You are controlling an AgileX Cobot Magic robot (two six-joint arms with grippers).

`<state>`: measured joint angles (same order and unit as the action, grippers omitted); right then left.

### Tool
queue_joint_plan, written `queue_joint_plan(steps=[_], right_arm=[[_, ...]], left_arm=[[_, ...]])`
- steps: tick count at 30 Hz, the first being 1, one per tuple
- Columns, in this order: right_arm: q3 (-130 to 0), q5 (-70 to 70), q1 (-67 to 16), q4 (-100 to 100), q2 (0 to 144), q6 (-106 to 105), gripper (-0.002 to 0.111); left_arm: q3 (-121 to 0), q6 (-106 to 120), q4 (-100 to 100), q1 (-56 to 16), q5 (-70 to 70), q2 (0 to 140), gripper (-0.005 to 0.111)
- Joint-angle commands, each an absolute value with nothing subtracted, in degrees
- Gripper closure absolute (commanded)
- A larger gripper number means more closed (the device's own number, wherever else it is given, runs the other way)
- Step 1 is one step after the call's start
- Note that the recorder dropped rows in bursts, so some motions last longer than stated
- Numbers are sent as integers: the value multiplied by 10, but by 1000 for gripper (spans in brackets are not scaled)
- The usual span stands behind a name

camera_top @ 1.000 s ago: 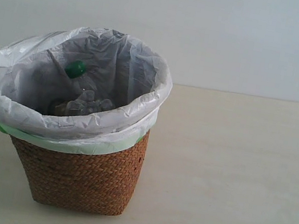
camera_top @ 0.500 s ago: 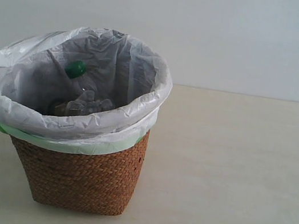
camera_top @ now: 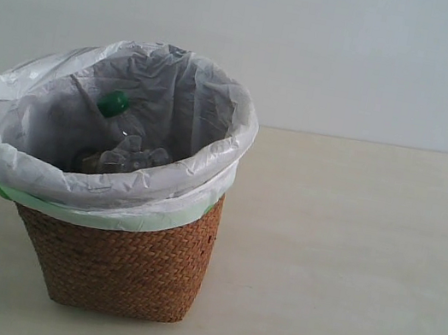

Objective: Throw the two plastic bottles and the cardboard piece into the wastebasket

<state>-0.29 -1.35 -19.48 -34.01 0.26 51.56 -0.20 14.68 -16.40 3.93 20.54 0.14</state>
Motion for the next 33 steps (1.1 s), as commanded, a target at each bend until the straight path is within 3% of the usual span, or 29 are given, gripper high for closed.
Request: queue_joint_plan(steps=[1, 10, 18, 21, 33], right_arm=[[0, 36, -193, -342, 0, 503, 108], [0, 119, -193, -315, 0, 489, 108], [0, 119, -193, -4, 0, 114, 108], [0, 185, -193, 0, 0, 99, 108], [0, 205, -193, -6, 0, 12, 108]], left_arm=[[0, 149, -162, 41, 206, 0, 103], [0, 149, -162, 41, 206, 0, 103], [0, 149, -162, 41, 206, 0, 103], [0, 149, -162, 41, 206, 0, 103], [0, 149, -162, 41, 206, 0, 103]])
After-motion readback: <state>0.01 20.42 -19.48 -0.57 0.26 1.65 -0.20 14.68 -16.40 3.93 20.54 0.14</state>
